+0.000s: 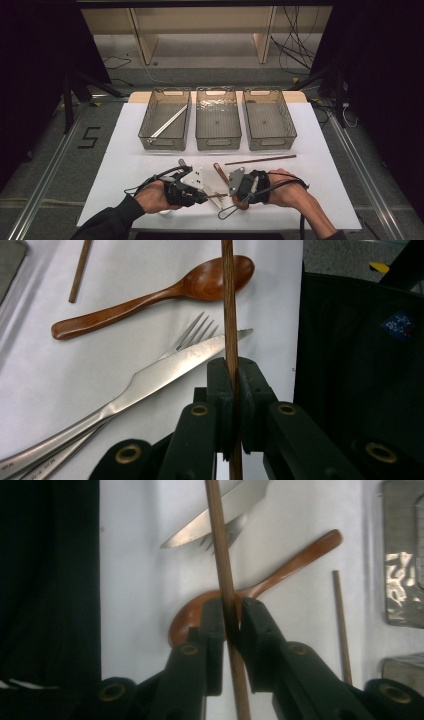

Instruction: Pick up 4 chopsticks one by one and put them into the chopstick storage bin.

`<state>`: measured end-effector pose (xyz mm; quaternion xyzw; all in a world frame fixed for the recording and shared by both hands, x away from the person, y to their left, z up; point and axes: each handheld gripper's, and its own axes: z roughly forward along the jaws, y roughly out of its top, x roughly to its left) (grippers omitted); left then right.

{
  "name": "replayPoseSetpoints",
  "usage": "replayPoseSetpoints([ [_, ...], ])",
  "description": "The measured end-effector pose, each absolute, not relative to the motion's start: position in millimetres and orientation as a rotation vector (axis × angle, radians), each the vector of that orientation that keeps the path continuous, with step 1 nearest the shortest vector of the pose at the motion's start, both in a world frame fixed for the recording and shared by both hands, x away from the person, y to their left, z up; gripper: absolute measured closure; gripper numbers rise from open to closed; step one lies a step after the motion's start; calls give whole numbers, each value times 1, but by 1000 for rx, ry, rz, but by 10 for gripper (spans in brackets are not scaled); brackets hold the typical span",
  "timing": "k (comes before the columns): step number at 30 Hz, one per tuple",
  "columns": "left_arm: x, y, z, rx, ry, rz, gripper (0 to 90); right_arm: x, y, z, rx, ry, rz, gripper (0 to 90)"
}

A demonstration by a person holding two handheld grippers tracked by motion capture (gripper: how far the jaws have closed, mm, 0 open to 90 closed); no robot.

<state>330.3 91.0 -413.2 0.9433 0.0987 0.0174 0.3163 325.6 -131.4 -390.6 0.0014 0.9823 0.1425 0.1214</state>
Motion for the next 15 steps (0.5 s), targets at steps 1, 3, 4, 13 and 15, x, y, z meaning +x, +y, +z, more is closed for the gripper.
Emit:
replayPoseSetpoints([
  [1, 332, 93, -413, 2483, 269, 53, 857, 327, -133, -389, 21, 2858, 424, 740],
  [3, 334, 97, -412, 2475, 291, 64, 857, 328, -137, -385, 68, 2842, 451, 685],
  [4, 335, 99, -412, 2471, 302, 67, 858, 330, -140, -384, 86, 2831, 472, 677],
  [13, 345, 116, -409, 2432, 417, 102, 857, 345, -161, -376, 404, 2721, 710, 507],
  [15, 347, 119, -409, 2422, 447, 105, 857, 347, -166, -376, 463, 2684, 763, 475],
])
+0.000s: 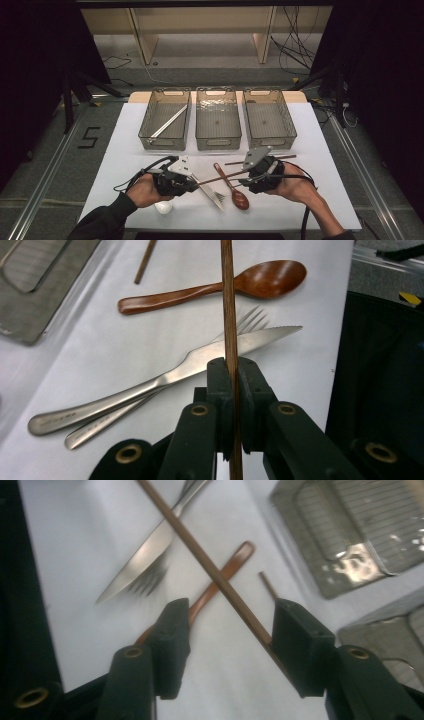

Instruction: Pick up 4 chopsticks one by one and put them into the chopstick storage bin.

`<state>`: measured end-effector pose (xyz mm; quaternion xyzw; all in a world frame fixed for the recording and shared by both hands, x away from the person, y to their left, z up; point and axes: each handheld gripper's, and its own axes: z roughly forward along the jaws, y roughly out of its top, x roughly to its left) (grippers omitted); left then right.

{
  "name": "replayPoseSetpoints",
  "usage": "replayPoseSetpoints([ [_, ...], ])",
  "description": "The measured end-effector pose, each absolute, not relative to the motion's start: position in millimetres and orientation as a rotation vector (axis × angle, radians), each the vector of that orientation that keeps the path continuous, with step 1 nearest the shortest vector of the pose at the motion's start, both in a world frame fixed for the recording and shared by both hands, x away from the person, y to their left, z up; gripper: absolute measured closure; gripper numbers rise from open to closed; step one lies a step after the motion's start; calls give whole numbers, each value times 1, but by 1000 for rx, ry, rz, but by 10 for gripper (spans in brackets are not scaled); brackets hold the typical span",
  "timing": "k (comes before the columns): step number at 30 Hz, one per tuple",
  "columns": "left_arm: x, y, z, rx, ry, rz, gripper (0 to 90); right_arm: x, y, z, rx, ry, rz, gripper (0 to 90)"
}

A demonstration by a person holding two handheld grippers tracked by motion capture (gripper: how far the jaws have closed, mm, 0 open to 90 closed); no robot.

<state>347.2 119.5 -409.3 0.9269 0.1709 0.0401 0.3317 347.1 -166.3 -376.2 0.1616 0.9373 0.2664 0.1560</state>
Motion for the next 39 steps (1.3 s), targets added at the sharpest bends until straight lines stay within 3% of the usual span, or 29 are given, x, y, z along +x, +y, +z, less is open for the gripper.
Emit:
replayPoseSetpoints([
  [13, 357, 136, -406, 2365, 604, 134, 857, 355, -209, -387, 838, 2514, 994, 349],
  [39, 383, 174, -392, 2207, 839, 201, 857, 351, -224, -406, 1038, 2461, 1089, 286],
])
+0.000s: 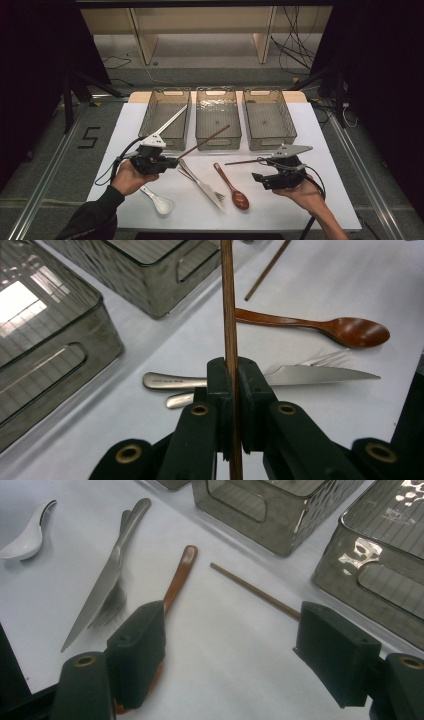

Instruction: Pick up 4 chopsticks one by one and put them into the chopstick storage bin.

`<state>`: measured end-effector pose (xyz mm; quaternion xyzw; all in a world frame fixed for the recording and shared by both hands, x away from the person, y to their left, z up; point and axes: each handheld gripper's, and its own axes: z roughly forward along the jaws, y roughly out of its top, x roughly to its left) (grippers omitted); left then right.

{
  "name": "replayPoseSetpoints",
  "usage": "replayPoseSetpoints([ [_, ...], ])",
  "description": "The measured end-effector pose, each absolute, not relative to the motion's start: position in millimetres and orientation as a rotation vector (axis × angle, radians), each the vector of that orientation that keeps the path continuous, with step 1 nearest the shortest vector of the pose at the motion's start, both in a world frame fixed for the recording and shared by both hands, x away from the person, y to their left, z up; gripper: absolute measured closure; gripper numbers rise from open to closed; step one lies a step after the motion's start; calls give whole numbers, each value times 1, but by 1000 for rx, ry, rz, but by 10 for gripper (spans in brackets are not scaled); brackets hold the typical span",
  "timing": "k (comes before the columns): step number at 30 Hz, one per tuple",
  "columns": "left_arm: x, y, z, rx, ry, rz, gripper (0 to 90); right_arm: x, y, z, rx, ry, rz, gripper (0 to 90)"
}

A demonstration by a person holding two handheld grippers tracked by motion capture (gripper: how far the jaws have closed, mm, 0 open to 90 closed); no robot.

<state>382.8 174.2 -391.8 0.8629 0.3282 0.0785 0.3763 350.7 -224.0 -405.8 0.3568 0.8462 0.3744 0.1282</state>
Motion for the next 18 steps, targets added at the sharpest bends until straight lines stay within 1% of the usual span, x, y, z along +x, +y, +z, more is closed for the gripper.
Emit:
replayPoseSetpoints([
  [18, 425, 214, -380, 2089, 1046, 308, 857, 347, -226, -407, 1043, 2466, 1085, 272],
])
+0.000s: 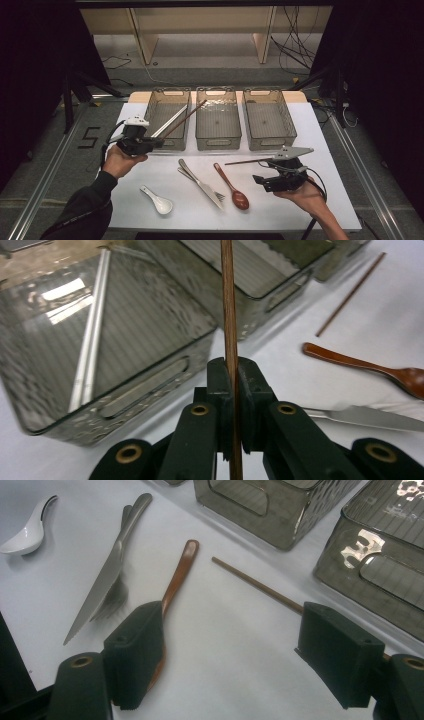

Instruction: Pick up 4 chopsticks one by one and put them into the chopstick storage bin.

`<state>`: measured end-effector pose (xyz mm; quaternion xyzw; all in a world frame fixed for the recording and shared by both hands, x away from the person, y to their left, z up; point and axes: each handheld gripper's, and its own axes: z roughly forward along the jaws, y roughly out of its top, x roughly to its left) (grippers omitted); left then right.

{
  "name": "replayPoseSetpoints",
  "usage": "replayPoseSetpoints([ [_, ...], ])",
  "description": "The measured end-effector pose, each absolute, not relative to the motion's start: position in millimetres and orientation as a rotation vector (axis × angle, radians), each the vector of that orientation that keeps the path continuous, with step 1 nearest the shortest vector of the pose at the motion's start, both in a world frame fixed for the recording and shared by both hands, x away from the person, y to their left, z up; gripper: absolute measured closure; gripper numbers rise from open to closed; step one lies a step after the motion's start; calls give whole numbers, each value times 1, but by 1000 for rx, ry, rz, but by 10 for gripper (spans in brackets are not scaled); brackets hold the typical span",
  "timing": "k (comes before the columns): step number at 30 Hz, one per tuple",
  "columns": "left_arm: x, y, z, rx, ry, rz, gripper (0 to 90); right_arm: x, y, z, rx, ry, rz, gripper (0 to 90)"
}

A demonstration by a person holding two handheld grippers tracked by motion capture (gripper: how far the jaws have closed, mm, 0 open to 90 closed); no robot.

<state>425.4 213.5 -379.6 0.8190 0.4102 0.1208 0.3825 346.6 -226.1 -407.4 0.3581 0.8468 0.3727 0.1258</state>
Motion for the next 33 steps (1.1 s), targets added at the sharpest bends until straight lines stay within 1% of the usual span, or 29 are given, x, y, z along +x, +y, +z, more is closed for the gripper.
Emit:
replayPoseSetpoints([
  [12, 465, 223, -381, 2054, 1175, 367, 857, 346, -227, -407, 1034, 2469, 1087, 266],
  [19, 488, 223, -386, 2045, 1249, 363, 857, 345, -226, -406, 1027, 2473, 1092, 266],
  [33, 510, 221, -394, 2044, 1325, 363, 856, 346, -226, -407, 1028, 2477, 1091, 266],
])
